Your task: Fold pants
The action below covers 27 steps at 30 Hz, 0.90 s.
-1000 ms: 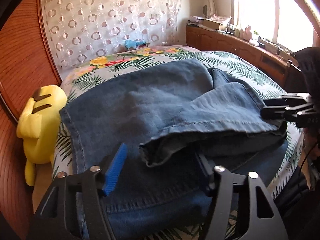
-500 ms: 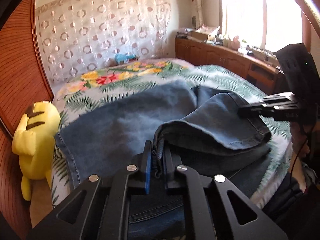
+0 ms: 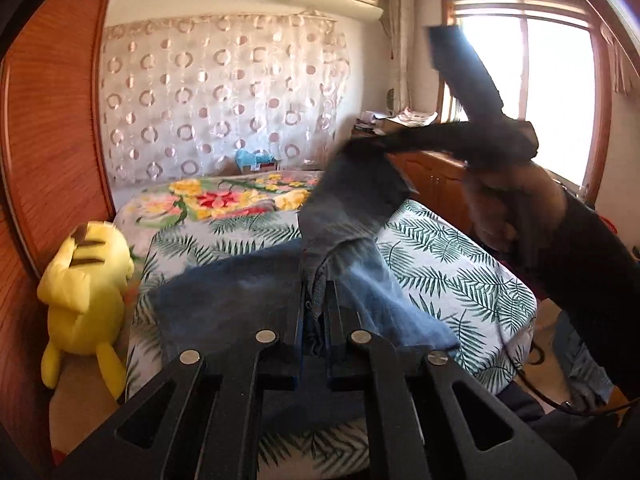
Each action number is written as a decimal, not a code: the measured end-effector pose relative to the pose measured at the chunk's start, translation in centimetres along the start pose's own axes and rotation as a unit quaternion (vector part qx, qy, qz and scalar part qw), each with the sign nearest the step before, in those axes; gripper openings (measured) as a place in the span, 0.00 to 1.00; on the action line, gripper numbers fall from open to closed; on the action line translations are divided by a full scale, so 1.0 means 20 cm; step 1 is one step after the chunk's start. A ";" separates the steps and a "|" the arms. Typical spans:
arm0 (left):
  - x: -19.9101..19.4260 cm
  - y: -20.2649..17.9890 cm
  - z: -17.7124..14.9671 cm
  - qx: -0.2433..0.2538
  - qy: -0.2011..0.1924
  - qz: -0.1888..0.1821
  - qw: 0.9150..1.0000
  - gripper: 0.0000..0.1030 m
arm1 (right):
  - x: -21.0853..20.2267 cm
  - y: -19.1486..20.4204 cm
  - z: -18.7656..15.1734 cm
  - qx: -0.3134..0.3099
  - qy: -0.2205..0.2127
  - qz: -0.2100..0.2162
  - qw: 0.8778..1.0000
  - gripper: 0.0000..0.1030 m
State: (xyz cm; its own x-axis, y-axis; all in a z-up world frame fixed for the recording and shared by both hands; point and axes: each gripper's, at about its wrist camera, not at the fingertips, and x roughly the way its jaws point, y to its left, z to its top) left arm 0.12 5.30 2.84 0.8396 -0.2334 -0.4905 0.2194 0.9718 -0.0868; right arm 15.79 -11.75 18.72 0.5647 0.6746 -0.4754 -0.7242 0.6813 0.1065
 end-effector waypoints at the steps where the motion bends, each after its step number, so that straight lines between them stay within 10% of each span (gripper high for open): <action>1: -0.01 0.02 -0.03 -0.004 0.004 0.007 1.000 0.08 | 0.07 0.02 0.02 -0.008 0.008 0.002 1.000 0.03; 18: 0.22 0.28 -0.36 -0.074 0.095 0.045 0.992 0.12 | 0.97 0.21 -0.08 -0.032 0.156 0.008 0.987 0.03; 27: 0.22 0.31 -0.37 -0.078 0.088 0.059 0.991 0.38 | 0.63 0.26 -0.05 -0.051 0.092 0.004 0.994 0.46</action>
State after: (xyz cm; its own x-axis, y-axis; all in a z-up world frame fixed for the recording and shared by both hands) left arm 1.45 10.50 -6.21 0.7521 -0.1211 -0.6478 0.0340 0.9888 -0.1455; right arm 18.82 -0.02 12.32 0.4843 0.6098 -0.6273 -0.7699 0.6376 0.0254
